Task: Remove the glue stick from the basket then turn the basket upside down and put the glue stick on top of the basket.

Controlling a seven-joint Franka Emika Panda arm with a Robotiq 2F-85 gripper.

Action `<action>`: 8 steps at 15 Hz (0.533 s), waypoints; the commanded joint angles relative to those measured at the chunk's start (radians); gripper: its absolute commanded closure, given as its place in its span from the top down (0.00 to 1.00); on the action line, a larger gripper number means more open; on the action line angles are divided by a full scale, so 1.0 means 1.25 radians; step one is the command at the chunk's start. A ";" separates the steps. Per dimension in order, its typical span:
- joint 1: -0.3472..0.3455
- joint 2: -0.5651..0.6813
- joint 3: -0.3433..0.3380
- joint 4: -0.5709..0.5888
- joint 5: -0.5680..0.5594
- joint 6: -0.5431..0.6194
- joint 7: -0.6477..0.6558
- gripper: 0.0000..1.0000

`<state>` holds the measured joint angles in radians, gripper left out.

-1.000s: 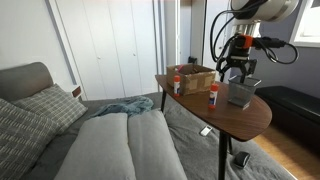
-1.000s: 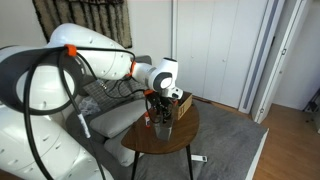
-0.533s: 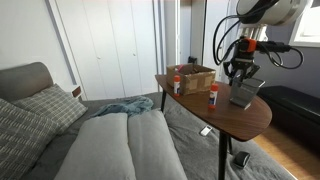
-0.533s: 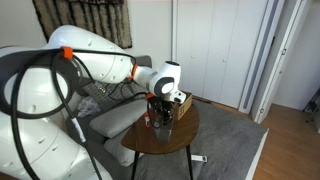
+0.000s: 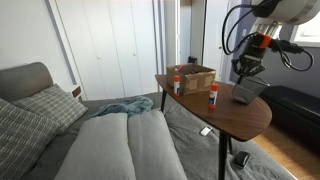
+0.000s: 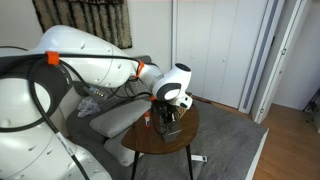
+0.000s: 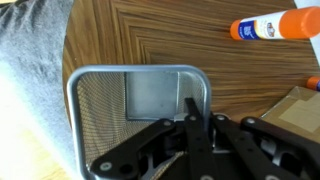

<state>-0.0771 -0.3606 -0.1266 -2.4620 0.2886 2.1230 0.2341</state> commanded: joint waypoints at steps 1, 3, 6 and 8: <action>0.009 -0.026 -0.032 -0.033 0.106 0.019 -0.116 0.01; 0.014 -0.022 -0.050 -0.035 0.161 0.011 -0.190 0.01; 0.018 -0.015 -0.082 -0.041 0.245 -0.007 -0.314 0.01; 0.015 -0.011 -0.103 -0.044 0.294 -0.025 -0.396 0.01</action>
<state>-0.0719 -0.3619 -0.2104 -2.4867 0.5630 2.1147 -0.1242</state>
